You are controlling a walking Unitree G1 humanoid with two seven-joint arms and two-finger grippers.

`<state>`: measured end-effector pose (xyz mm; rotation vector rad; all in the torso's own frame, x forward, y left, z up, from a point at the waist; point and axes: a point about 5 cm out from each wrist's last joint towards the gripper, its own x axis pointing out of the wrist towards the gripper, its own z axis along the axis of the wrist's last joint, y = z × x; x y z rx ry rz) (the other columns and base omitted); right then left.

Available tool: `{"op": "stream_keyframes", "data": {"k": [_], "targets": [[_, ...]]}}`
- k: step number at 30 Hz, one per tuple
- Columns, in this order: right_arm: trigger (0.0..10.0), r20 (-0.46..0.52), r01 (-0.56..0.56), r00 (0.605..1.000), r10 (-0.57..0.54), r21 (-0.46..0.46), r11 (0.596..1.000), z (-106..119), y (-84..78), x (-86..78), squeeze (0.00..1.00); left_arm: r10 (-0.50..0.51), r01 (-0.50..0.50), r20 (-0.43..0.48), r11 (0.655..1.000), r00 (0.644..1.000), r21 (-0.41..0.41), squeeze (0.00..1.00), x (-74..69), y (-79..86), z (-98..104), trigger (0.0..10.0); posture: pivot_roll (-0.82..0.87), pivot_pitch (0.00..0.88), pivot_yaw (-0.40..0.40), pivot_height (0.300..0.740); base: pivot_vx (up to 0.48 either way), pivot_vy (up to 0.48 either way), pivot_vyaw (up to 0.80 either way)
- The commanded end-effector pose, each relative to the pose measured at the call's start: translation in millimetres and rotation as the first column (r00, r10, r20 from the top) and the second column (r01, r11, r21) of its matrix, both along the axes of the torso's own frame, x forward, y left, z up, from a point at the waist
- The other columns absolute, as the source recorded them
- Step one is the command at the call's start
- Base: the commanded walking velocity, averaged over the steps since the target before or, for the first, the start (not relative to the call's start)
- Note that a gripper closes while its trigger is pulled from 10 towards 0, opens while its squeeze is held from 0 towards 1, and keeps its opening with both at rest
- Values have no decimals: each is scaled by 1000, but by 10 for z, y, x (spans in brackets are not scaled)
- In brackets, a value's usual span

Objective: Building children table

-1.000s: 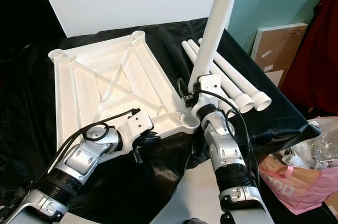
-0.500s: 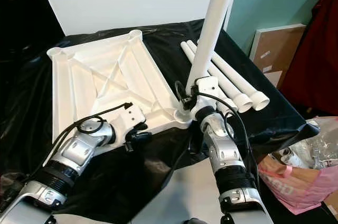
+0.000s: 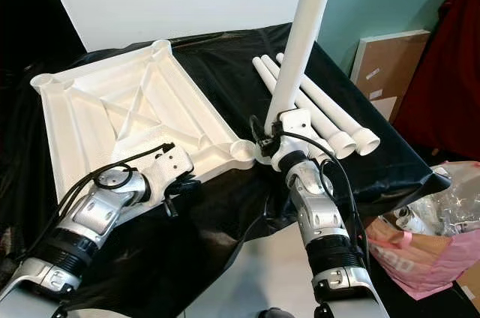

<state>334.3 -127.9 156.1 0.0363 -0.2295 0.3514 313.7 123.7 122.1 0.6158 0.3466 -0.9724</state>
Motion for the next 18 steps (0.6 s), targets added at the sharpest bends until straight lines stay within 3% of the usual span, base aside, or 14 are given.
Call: {"op": "stream_keyframes", "data": {"k": [1,6,7,8,9,10,11,15,18], "targets": [[10000,0,-10,1000,10,-12,1000,-12,9,-14,0,-3,3,35,1000,999,-2,0,-2,59,60,0,-37,43,-2,740,0,0,0],[10000,0,-15,1000,15,-16,1000,-10,10,-11,0,-47,48,25,997,999,-54,0,-45,-30,70,0,-36,43,-6,740,0,0,0],[10000,0,-16,1000,16,-18,1000,-8,10,-9,0,-53,55,26,996,998,-64,0,-54,-63,71,2824,-36,43,-7,740,0,0,0],[10000,0,-16,1000,16,-18,1000,-8,10,-9,0,-53,55,26,996,998,-64,0,-54,-63,71,2824,-36,43,-7,740,0,0,0],[10000,1,-17,1000,17,-18,1000,-6,12,-7,0,-69,71,25,995,997,-75,0,-69,-104,69,10000,-35,42,-9,740,0,0,0],[10000,2,-18,1000,18,-19,1000,-2,16,-5,0,-89,91,24,992,996,-88,78,-89,-145,68,10000,-35,39,-9,740,0,0,0],[10000,3,-20,1000,20,-20,1000,-2,21,-4,0,-109,111,26,989,994,-100,1000,-109,-182,68,10000,-33,38,-9,740,0,0,0],[10000,3,-24,1000,24,-20,1000,-3,27,-2,0,-155,157,23,982,988,-109,1000,-158,-228,65,10000,-31,38,-9,740,0,0,0],[10000,1,-32,999,32,-20,999,-5,42,-1,0,-205,207,35,976,978,-72,1000,-193,-234,60,10000,-28,34,-7,740,0,0,0]]}}
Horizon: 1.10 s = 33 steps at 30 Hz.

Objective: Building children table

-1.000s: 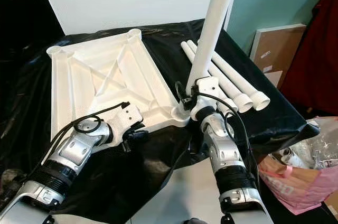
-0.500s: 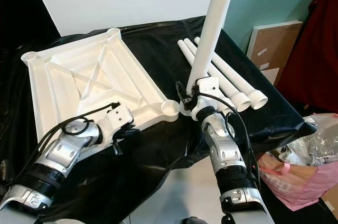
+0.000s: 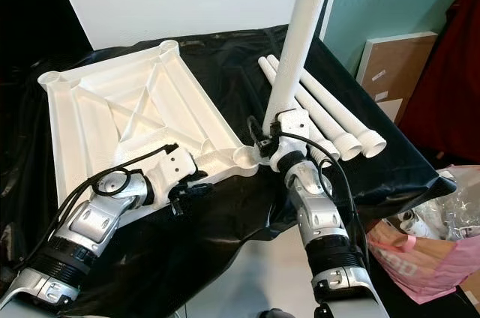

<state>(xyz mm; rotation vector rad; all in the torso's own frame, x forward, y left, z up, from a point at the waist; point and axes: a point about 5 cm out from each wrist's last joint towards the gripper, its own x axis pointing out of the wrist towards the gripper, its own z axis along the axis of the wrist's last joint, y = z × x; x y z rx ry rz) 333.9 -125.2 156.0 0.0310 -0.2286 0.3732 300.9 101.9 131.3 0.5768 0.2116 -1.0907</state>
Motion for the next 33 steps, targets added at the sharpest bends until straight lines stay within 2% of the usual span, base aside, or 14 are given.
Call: {"op": "stream_keyframes", "data": {"k": [1,2,3,8,10,11,13,15,19,24,25,28,32,33], "targets": [[10000,1,-11,1000,11,-12,1000,-4,15,3,0,-76,77,-20,997,997,27,1000,-65,-16,-31,10000,-28,34,-7,740,0,0,0],[10000,0,-13,1000,13,-12,1000,-6,20,2,0,-82,83,-21,996,996,39,882,-70,-12,-39,10000,-27,32,-6,740,0,0,0],[10000,0,-17,1000,17,-12,1000,-9,28,1,0,-77,78,-18,996,997,48,0,-64,-7,-42,10000,-27,32,-6,740,0,0,0],[10000,0,-27,1000,27,-14,1000,-13,47,-4,0,-35,34,22,998,999,57,0,3,-1,-12,10000,-27,29,-2,740,0,0,0],[10000,2,-39,999,39,-13,999,-19,67,-16,0,47,-49,80,999,996,14,0,109,-31,65,10000,-28,26,1,740,0,0,0],[10000,4,-50,999,50,-25,998,-29,85,-26,0,129,-124,101,990,986,-60,0,187,-73,144,10000,-29,22,3,740,0,0,0],[10000,3,-54,999,54,-27,998,-33,92,-28,0,154,-145,91,985,984,-94,0,204,-96,172,10000,-29,22,3,740,0,0,0],[10000,0,-70,998,70,-27,997,-39,109,-31,0,173,-160,81,977,982,-138,0,207,-156,203,10000,-29,22,3,740,0,0,0],[10000,-6,-86,996,85,-37,996,-61,133,-25,0,199,-184,83,970,977,-156,0,212,-206,198,10000,-25,13,4,740,0,0,0],[10000,-30,-94,995,93,-54,994,-115,162,28,0,211,-195,46,954,976,-226,0,153,-296,195,10000,-25,12,4,740,0,0,0],[10000,-30,-94,995,93,-54,994,-115,162,28,0,211,-195,46,954,976,-226,0,153,-296,195,10000,-25,12,4,740,0,0,0],[10000,-29,-98,995,96,-58,993,-102,221,81,0,223,-208,17,931,975,-299,0,113,-302,230,10000,-17,15,1,740,0,0,0],[10000,-18,-103,995,102,-55,993,-64,276,119,0,257,-234,34,920,966,-314,0,114,-273,247,10000,-2,21,-11,740,0,0,0],[10000,0,-106,994,107,-50,993,-21,307,137,0,298,-269,48,912,953,-311,0,135,-237,251,10000,2,23,-14,740,0,0,0]]}}
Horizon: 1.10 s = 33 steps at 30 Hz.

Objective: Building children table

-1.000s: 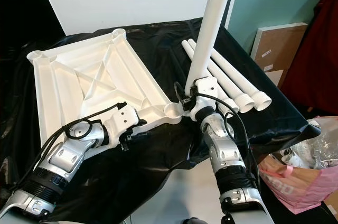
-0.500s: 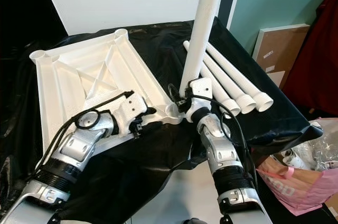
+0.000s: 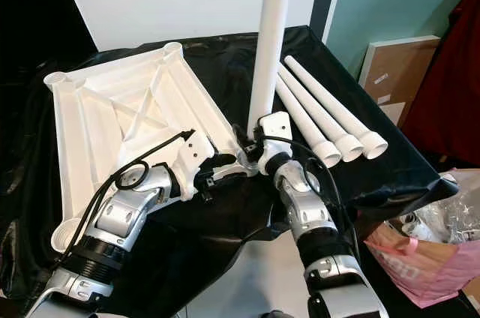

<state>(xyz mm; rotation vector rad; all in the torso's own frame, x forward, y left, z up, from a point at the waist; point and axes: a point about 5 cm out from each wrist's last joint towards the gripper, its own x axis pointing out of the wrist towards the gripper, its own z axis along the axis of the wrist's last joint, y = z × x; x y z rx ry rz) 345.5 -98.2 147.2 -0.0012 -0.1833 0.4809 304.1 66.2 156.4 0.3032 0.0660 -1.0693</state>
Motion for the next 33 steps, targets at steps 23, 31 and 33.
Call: {"op": "stream_keyframes", "data": {"k": [23,31,33], "targets": [[10000,116,223,964,-238,129,966,214,-438,-19,0,376,-365,-2,901,927,235,0,237,203,-315,10000,-35,51,4,740,0,0,0],[10000,115,254,956,-269,128,959,207,-519,-47,0,433,-423,24,866,901,266,0,355,224,-315,10000,-59,55,22,740,0,0,0],[10000,114,259,955,-273,125,958,206,-521,-55,0,405,-394,14,881,914,263,0,373,193,-302,9765,-61,55,24,740,0,0,0]]}}
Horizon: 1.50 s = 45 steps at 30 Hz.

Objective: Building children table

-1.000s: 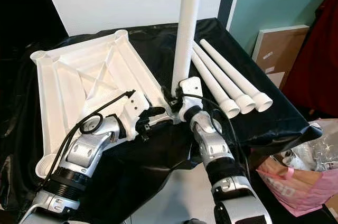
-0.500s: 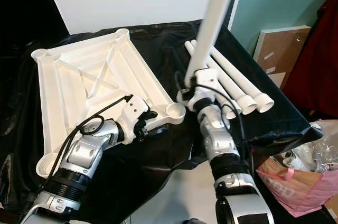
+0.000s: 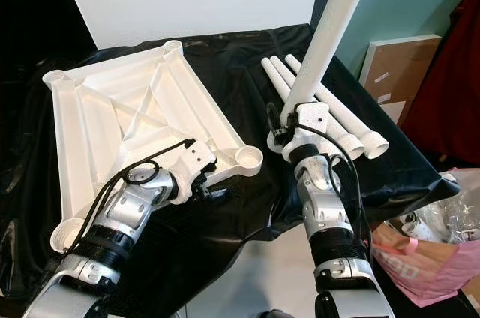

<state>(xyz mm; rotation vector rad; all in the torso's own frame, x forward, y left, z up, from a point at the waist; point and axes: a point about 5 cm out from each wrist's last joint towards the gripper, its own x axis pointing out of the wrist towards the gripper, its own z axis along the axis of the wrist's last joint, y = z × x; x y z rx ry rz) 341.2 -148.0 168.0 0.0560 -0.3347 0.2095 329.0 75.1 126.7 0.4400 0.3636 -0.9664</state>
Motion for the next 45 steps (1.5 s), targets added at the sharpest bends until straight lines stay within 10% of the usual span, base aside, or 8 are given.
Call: {"op": "stream_keyframes", "data": {"k": [1,4,31,32,40,43,44,45], "targets": [[10000,-1,10,1000,-10,-5,1000,-1,-24,-12,0,270,-276,156,961,950,19,0,123,104,-6,9765,-61,55,24,740,0,0,0],[10000,-4,7,1000,-7,-8,1000,-5,-16,-21,0,155,-158,129,987,979,12,0,64,30,-6,0,-62,54,25,740,0,0,0],[10000,-25,-63,998,62,-34,997,-37,64,-34,0,-325,295,197,941,925,166,0,-331,-144,-109,0,-59,31,23,740,0,0,0],[10000,-34,-96,995,95,-43,994,-47,104,-40,0,-338,297,227,935,914,197,0,-330,-140,-123,10000,-59,32,22,740,0,0,0],[10000,-63,-190,981,185,-80,979,-110,213,-91,0,-254,171,313,948,915,268,0,-172,28,-102,10000,-56,32,15,740,0,0,0],[10000,-75,-215,975,209,-89,973,-138,253,-109,0,-188,111,325,964,927,242,369,-91,88,-51,10000,-55,32,14,740,0,0,0],[10000,-76,-217,975,211,-90,972,-140,256,-110,0,-156,84,331,972,931,220,1000,-67,104,-25,10000,-54,34,11,740,0,0,0],[10000,-77,-219,974,212,-91,971,-141,259,-111,0,-132,65,335,977,933,204,1000,-49,117,-5,10000,-54,34,11,740,0,0,0]]}}
